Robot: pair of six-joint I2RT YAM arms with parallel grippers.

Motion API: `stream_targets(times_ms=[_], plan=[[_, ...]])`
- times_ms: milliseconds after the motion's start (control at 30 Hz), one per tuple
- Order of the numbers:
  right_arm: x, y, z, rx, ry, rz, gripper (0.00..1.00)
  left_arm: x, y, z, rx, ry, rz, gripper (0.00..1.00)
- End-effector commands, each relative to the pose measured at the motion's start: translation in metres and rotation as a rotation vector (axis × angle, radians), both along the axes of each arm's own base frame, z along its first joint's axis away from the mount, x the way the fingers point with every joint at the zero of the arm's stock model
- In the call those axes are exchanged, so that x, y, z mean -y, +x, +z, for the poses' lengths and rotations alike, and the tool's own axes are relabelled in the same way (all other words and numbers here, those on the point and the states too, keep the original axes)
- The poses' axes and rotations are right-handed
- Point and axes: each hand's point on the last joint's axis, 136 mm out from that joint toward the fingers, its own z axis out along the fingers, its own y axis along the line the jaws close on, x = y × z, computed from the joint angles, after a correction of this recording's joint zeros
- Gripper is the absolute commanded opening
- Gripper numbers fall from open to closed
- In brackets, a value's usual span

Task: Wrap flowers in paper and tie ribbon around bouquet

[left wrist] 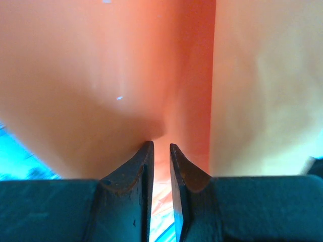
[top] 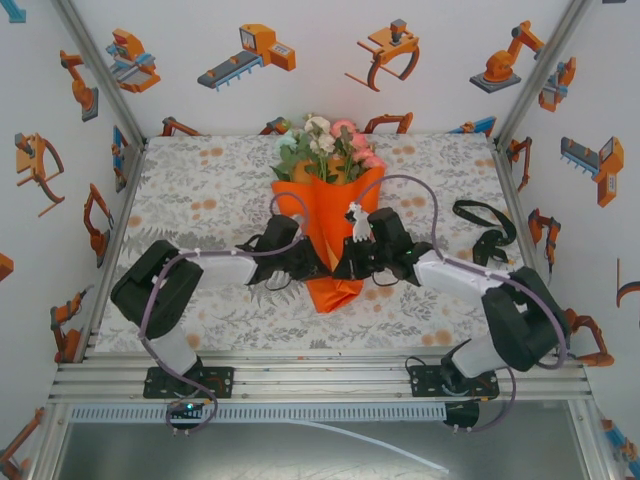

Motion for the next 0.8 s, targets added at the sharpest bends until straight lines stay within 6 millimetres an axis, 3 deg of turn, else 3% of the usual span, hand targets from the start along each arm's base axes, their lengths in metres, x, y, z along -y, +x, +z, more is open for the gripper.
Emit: stream_targets(times_ms=[0,100,233,367,500,767], plan=[[-0.014,0.007,0.008,0.031,0.058,0.019,0.07,-0.017,0.008,0.029,0.021,-0.058,0.101,0.24],[-0.016,0.008,0.002,0.025,0.051,0.033,0.07,-0.040,0.005,0.029,-0.030,0.026,0.169,0.24],[-0.018,0.005,-0.001,0.014,0.054,0.056,0.09,-0.049,0.011,0.033,-0.102,0.022,0.231,0.26],[-0.018,0.000,-0.007,0.000,0.054,0.071,0.10,-0.044,0.030,0.044,-0.080,-0.073,0.284,0.44],[-0.017,-0.005,-0.013,-0.014,0.047,0.081,0.11,-0.036,0.042,0.063,-0.022,-0.186,0.319,0.55],[-0.022,-0.009,-0.012,-0.017,0.064,0.118,0.12,-0.024,0.045,0.049,-0.046,-0.207,0.315,0.64]])
